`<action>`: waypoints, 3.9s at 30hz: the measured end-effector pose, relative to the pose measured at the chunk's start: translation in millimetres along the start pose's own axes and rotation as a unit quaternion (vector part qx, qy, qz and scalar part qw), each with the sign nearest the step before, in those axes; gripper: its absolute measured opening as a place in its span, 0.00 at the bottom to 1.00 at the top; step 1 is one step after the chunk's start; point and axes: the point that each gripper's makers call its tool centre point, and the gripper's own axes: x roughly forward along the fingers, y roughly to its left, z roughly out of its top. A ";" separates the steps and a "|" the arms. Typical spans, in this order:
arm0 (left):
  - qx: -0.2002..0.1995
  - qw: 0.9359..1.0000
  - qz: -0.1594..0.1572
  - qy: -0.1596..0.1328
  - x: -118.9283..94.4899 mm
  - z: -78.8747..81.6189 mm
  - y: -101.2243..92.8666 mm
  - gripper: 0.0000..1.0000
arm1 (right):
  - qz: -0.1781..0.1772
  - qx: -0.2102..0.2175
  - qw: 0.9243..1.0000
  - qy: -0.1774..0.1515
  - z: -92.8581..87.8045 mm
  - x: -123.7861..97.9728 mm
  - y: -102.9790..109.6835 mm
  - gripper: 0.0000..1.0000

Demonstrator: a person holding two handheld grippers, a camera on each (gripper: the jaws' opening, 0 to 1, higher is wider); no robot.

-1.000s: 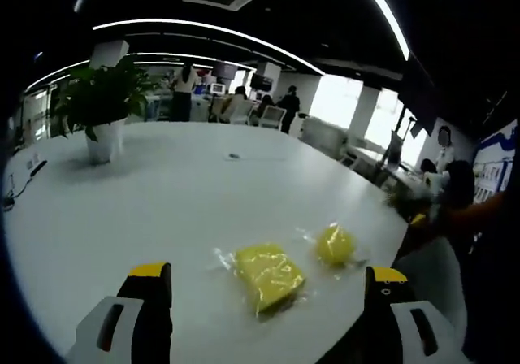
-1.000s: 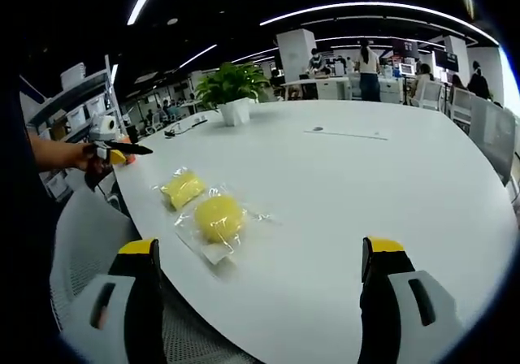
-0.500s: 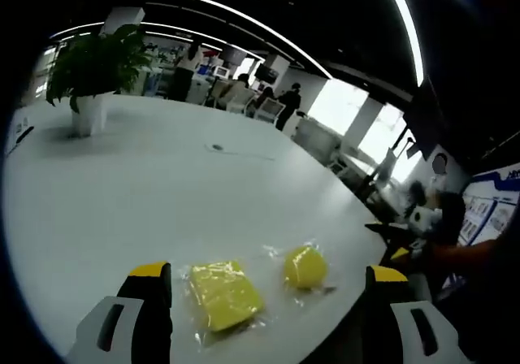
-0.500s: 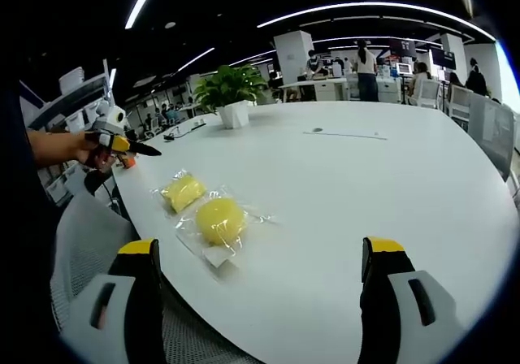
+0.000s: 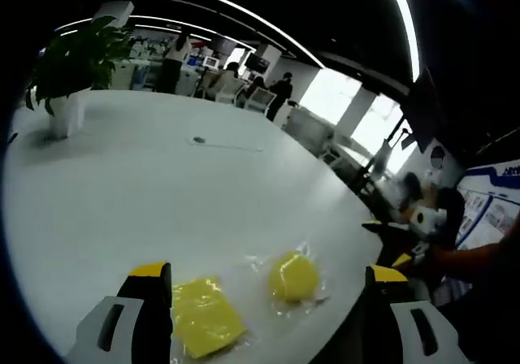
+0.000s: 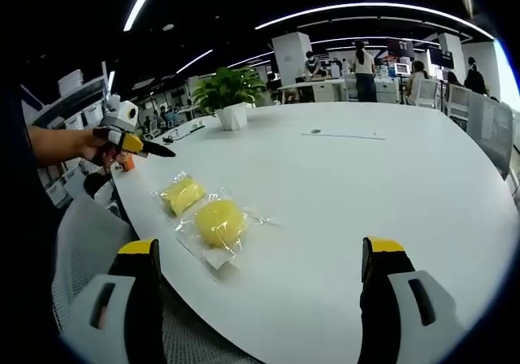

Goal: Compare the silicone blocks by pressing each to a similar depth, holding the contact briefly, and releasing to observe deformation and rebound differences across the visible hardness samples.

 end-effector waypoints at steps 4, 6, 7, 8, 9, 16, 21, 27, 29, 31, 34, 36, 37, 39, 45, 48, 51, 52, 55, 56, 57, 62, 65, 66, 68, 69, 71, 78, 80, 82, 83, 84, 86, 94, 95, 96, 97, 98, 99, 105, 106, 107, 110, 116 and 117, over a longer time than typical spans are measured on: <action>-0.014 1.000 -0.014 0.013 15.5 -3.8 -5.2 1.00 | -0.003 0.001 1.000 -0.003 0.7 0.0 -1.8 0.96; -0.024 0.999 -0.021 0.019 23.5 -8.0 -6.1 0.99 | -0.005 0.004 1.000 -0.006 2.6 -1.3 -1.2 0.96; -0.029 0.999 -0.024 0.020 26.6 -9.1 -6.7 0.99 | -0.006 0.007 1.000 -0.009 3.3 -1.8 -1.5 0.96; -0.036 0.999 -0.028 0.020 29.8 -10.1 -7.4 0.99 | -0.006 0.007 1.000 -0.010 3.3 -1.7 -1.4 0.96; -0.043 0.998 -0.032 0.021 32.7 -11.0 -8.1 0.99 | -0.005 0.007 1.000 -0.009 3.1 -1.5 -0.7 0.96; -0.075 0.996 -0.046 0.021 53.1 -13.4 -16.5 0.96 | -0.004 0.006 1.000 -0.010 4.2 0.8 -0.4 0.96; -0.103 0.993 -0.041 0.036 71.2 -25.2 -10.1 0.91 | -0.001 0.007 1.000 -0.008 4.4 2.2 2.9 0.96; -0.134 0.989 -0.035 0.047 82.9 -33.1 -5.7 0.87 | -0.001 0.011 1.000 -0.007 2.6 3.1 2.6 0.96; -0.163 0.986 -0.019 0.035 85.5 -30.5 -1.1 0.79 | -0.001 0.012 1.000 -0.006 1.9 3.4 3.2 0.96; -0.179 0.983 -0.020 0.032 88.1 -30.8 0.9 0.78 | -0.003 0.010 1.000 -0.007 2.2 3.1 3.9 0.96; -0.182 0.982 -0.025 0.036 93.0 -32.8 -1.0 0.78 | -0.001 0.008 1.000 -0.011 6.4 2.6 7.7 0.96; -0.192 0.980 -0.019 0.048 96.8 -38.1 1.8 0.76 | 0.002 0.007 1.000 -0.012 6.9 3.1 9.2 0.96; -0.199 0.978 -0.017 0.052 98.9 -40.1 3.7 0.75 | 0.002 0.006 1.000 -0.012 7.0 3.0 9.9 0.96; -0.211 0.976 -0.012 0.056 102.1 -42.8 6.1 0.70 | 0.003 0.005 1.000 -0.011 7.3 3.1 10.6 0.96; -0.236 0.969 -0.016 0.067 110.9 -46.8 8.0 0.47 | 0.005 0.006 1.000 -0.011 7.2 3.3 12.6 0.96; -0.237 0.969 -0.007 0.071 113.6 -47.5 9.5 0.42 | 0.008 0.002 1.000 -0.010 7.9 3.2 15.0 0.96; -0.237 0.968 0.002 0.082 116.2 -54.3 14.1 0.33 | 0.010 0.001 1.000 -0.009 8.0 2.8 15.6 0.96; -0.244 0.966 0.001 0.090 115.6 -57.9 13.3 0.27 | 0.011 0.001 1.000 -0.008 7.9 2.8 15.5 0.96; -0.250 0.964 0.001 0.093 117.7 -60.1 13.6 0.26 | 0.013 -0.001 1.000 -0.006 7.0 2.6 17.0 0.96; -0.251 0.964 0.003 0.093 118.3 -60.1 13.5 0.26 | 0.013 0.000 1.000 -0.005 6.7 2.5 17.0 0.96; -0.253 0.963 0.007 0.092 119.3 -59.9 14.6 0.26 | 0.013 0.002 1.000 -0.006 6.3 2.3 17.3 0.96; -0.258 0.961 0.011 0.094 128.4 -63.6 14.6 0.22 | 0.016 0.001 1.000 -0.001 2.7 1.9 19.5 0.96; -0.240 0.965 0.018 0.100 130.1 -66.6 13.9 0.19 | 0.014 0.004 1.000 -0.001 1.2 0.8 17.6 0.96; -0.239 0.966 0.019 0.097 130.2 -66.1 15.4 0.17 | 0.014 0.007 1.000 -0.001 1.1 0.3 16.9 0.96; -0.241 0.965 0.026 0.096 130.3 -66.7 18.3 0.14 | 0.014 0.008 1.000 -0.002 1.6 -0.2 16.6 0.96; -0.241 0.966 0.028 0.095 131.0 -66.7 18.6 0.14 | 0.015 0.009 1.000 -0.002 1.9 -0.6 17.2 0.96; -0.234 0.967 0.030 0.096 132.9 -67.1 18.8 0.14 | 0.016 0.012 1.000 -0.004 2.9 -1.2 17.4 0.96; -0.231 0.968 0.021 0.098 136.2 -68.7 14.0 0.04 | 0.010 0.016 1.000 -0.006 2.3 -3.1 12.4 0.96; -0.224 0.969 0.024 0.099 137.0 -69.1 14.1 0.02 | 0.009 0.017 1.000 -0.006 1.9 -3.4 11.9 0.96; -0.222 0.969 0.027 0.101 136.9 -70.5 15.3 0.00 | 0.009 0.017 1.000 -0.007 3.0 -3.9 11.6 0.96; -0.224 0.969 0.027 0.100 136.6 -70.9 15.8 0.00 | 0.009 0.017 1.000 -0.006 3.1 -4.0 11.2 0.96; -0.226 0.969 0.027 0.101 136.6 -71.1 16.6 0.00 | 0.008 0.016 1.000 -0.006 3.0 -4.1 10.6 0.96; -0.228 0.968 0.027 0.100 136.3 -70.5 16.3 0.00 | 0.007 0.017 1.000 -0.006 3.0 -4.1 9.2 0.96; -0.245 0.966 0.021 0.082 135.5 -62.5 9.8 0.00 | 0.008 0.017 1.000 -0.007 2.9 -2.1 9.6 0.96; -0.243 0.967 0.020 0.080 135.4 -61.2 8.4 0.00 | 0.008 0.017 1.000 -0.007 3.0 -1.9 9.9 0.96; -0.244 0.966 0.019 0.080 135.2 -60.2 7.1 0.00 | 0.008 0.016 1.000 -0.008 3.4 -1.9 10.3 0.96; -0.241 0.967 0.016 0.076 134.7 -59.0 6.2 0.00 | 0.008 0.016 1.000 -0.008 3.9 -2.1 10.8 0.96; -0.242 0.967 0.013 0.074 133.4 -58.4 5.0 0.00 | 0.009 0.015 1.000 -0.009 4.6 -2.3 11.4 0.96; -0.243 0.967 0.010 0.073 132.4 -57.5 4.0 0.00 | 0.009 0.014 1.000 -0.008 4.3 -2.2 11.2 0.96; -0.232 0.971 -0.022 0.053 125.9 -43.5 -9.9 0.00 | 0.009 0.009 1.000 -0.009 7.9 -3.2 11.2 0.96; -0.229 0.972 -0.026 0.051 125.3 -41.7 -10.8 0.00 | 0.009 0.010 1.000 -0.010 8.6 -3.0 10.8 0.96; -0.225 0.973 -0.028 0.048 123.7 -39.5 -12.0 0.00 | 0.009 0.013 1.000 -0.012 9.5 -3.0 11.0 0.96; -0.209 0.976 -0.046 0.030 118.8 -30.0 -19.8 0.00 | 0.008 0.015 1.000 -0.015 10.8 -2.9 11.0 0.96; -0.202 0.976 -0.084 -0.001 101.9 -4.1 -42.7 0.00 | 0.012 0.011 1.000 -0.017 13.9 -2.3 13.8 0.96; -0.198 0.976 -0.088 -0.003 100.2 -2.1 -44.8 0.00 | 0.012 0.010 1.000 -0.017 14.3 -2.2 13.9 0.96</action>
